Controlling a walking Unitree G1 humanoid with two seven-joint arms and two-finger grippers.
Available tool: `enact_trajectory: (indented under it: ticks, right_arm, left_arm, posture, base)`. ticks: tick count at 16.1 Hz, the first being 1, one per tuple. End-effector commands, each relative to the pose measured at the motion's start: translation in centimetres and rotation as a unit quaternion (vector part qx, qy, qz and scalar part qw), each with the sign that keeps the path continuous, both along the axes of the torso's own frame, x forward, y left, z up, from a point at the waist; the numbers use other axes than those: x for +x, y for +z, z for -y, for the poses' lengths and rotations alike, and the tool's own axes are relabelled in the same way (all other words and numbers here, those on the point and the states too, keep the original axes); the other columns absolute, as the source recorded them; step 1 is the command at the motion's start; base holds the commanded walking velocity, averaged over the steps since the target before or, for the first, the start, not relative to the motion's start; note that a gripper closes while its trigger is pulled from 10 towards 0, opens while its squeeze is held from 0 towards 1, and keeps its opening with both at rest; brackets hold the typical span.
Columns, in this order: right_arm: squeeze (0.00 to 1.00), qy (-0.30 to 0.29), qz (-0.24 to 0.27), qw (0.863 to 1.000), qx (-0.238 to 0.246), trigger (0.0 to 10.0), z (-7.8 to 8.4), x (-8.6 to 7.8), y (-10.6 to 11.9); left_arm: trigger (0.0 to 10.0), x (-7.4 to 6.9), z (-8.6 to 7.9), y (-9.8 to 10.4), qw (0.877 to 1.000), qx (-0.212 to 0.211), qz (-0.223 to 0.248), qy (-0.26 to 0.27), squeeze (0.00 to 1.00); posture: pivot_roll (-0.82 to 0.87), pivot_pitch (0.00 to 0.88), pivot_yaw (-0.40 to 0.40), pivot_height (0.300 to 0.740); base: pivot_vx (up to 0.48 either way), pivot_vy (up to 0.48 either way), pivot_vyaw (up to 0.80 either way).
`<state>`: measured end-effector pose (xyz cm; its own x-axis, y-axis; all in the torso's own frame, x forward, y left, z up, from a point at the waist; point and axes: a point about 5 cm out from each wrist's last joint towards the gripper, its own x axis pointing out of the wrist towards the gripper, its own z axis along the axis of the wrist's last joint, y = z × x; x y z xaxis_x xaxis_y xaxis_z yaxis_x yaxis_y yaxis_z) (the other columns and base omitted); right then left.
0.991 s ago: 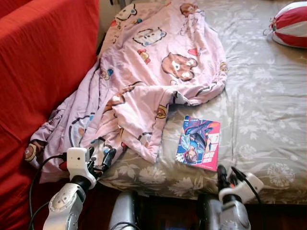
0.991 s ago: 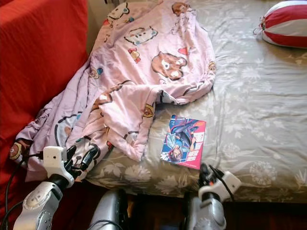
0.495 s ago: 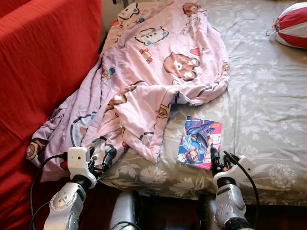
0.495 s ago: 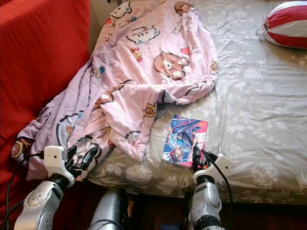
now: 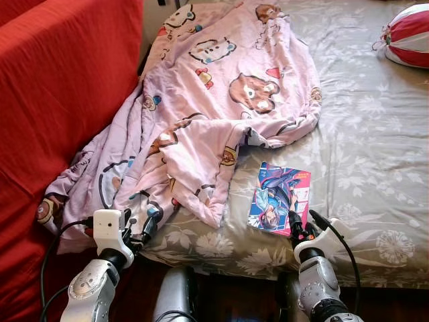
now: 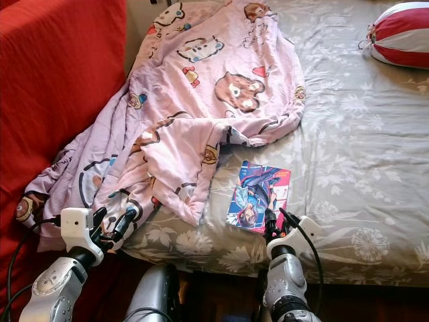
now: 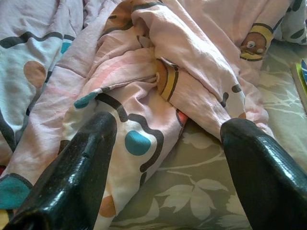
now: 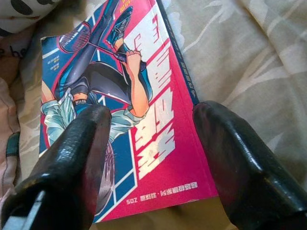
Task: Clean up the room
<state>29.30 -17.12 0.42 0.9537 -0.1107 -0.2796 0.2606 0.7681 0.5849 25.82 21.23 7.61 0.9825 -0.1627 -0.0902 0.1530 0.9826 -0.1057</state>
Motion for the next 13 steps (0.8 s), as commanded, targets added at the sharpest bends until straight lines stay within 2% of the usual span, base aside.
enact_trajectory:
  ticks: [1, 3, 9, 11, 12, 13]
  right_arm:
    - [0.00, -0.002, -0.027, 1.000, 0.014, 10.0, -0.4, -0.6, -0.9]
    - [0.00, -0.013, -0.049, 0.998, 0.021, 10.0, -0.1, -1.3, -1.6]
    - [0.00, -0.013, -0.065, 0.997, 0.031, 10.0, 0.0, -1.9, -2.3]
    - [0.00, -0.005, -0.070, 0.996, 0.046, 10.0, -0.2, -2.0, -2.5]
    - [0.00, 0.001, -0.075, 0.994, 0.077, 10.0, -0.6, -2.1, -2.7]
    - [0.00, 0.001, -0.076, 0.994, 0.082, 10.0, -0.7, -2.2, -2.8]
  left_arm:
    - [10.0, -0.6, -0.9, -0.1, 1.000, 0.003, -0.001, 0.016, 0.00]
    - [10.0, -0.7, -1.0, -0.3, 1.000, 0.005, -0.004, 0.017, 0.00]
    - [10.0, -0.9, -1.0, -0.2, 1.000, 0.006, -0.005, 0.015, 0.00]
    - [10.0, -1.0, -1.1, -0.2, 1.000, 0.007, -0.006, 0.014, 0.00]
    - [10.0, -1.0, -1.1, -0.2, 1.000, 0.008, -0.007, 0.014, 0.00]
    - [10.0, -1.0, -1.1, -0.2, 1.000, 0.009, -0.006, 0.015, 0.00]
  posture:
    - [0.17, 0.186, 0.100, 0.603]
    - [0.17, 0.188, 0.101, 0.603]
    - [0.17, 0.190, 0.104, 0.603]
    - [0.17, 0.192, 0.106, 0.603]
    - [0.18, 0.194, 0.107, 0.603]
    - [0.18, 0.194, 0.107, 0.603]
  base:
    - [0.000, 0.000, 0.00]
    - [0.000, 0.000, 0.00]
    - [0.000, 0.000, 0.00]
    - [0.000, 0.000, 0.00]
    - [0.000, 0.000, 0.00]
    - [0.000, 0.000, 0.00]
